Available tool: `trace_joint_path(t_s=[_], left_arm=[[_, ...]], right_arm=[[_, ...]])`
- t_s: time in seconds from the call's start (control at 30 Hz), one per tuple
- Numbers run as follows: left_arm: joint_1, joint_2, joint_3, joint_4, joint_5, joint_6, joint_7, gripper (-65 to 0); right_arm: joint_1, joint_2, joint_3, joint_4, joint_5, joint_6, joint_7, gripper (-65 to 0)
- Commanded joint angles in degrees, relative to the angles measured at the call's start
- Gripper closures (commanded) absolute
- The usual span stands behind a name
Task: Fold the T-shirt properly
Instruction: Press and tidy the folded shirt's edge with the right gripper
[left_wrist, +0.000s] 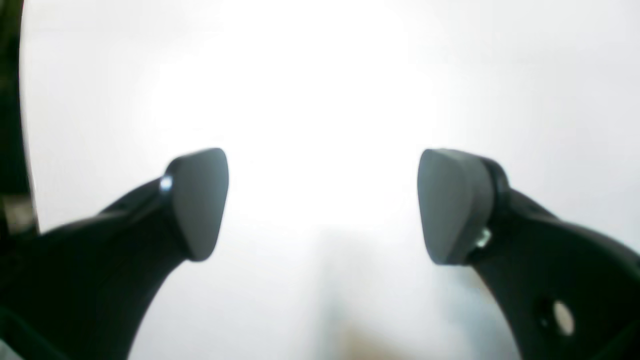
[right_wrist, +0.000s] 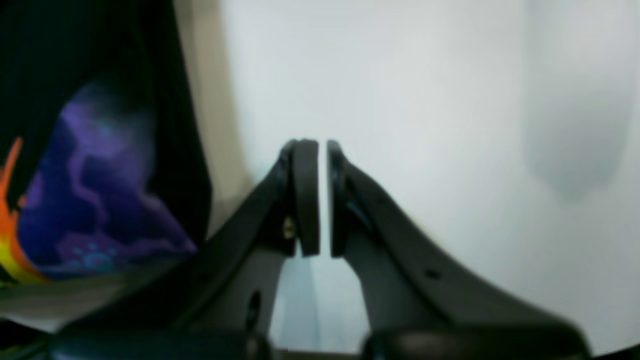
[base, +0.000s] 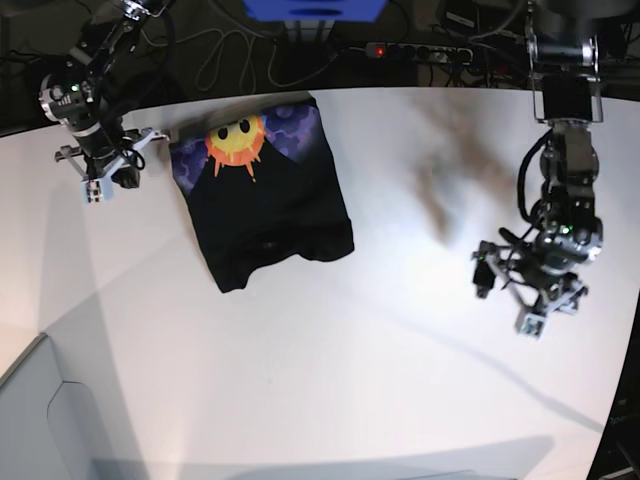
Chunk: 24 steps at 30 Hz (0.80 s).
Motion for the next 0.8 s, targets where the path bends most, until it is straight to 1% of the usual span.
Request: trace_joint_path(t_s=[0.0, 0.03, 0.1, 0.2, 0.4, 0.5, 0.57, 0.63, 0.77], left_arm=[[0.7, -0.8, -3.7, 1.2, -0.2, 0.2, -1.1, -56.7], [2.7, -0.8, -6.9, 1.3, -0.3, 0.2, -1.1, -56.7], [5.7, -0.6, -12.3, 1.3, -0.3, 0.2, -1.1, -56.7], [9.6, -0.6, -17.4, 1.3, -0.3, 0.2, -1.1, -56.7], [13.7, -0.8, -21.9, 1.3, -0.3, 0.2, -1.1, -56.7], [15.1, -0.8, -23.8, 1.3, -0.3, 0.2, -1.1, -56.7], [15.9, -0.8, -24.8, 1.3, -0.4, 0.2, -1.1, -56.7], [16.6, -0.8, -25.3, 1.3, -0.4, 0.2, -1.1, -56.7], [18.1, -0.6, -26.7, 1.4, -0.4, 0.2, -1.1, -56.7]], right_arm=[[-0.2, 0.2, 0.1, 0.7, 1.1, 0.7, 1.0, -0.6], [-0.7, 0.1, -0.4, 0.7, 1.1, 0.7, 0.9, -0.6], [-1.9, 0.1, -3.4, 0.7, 1.2, 0.7, 1.3, -0.5], [-3.6, 0.1, -7.7, 1.1, 1.3, 0.7, 1.3, -0.5], [-5.4, 0.1, -13.1, 1.3, 1.3, 0.7, 1.3, -0.5], [-6.9, 0.0, -13.6, 2.5, 1.5, 0.7, 1.3, -0.5], [-7.6, -1.1, -13.6, 3.7, 1.3, 0.7, 1.3, -0.5], [-8.6, -1.3, -13.4, 5.1, 1.2, 0.7, 1.3, -0.5], [-10.1, -1.4, -13.2, 10.8, 1.4, 0.7, 1.4, -0.5]])
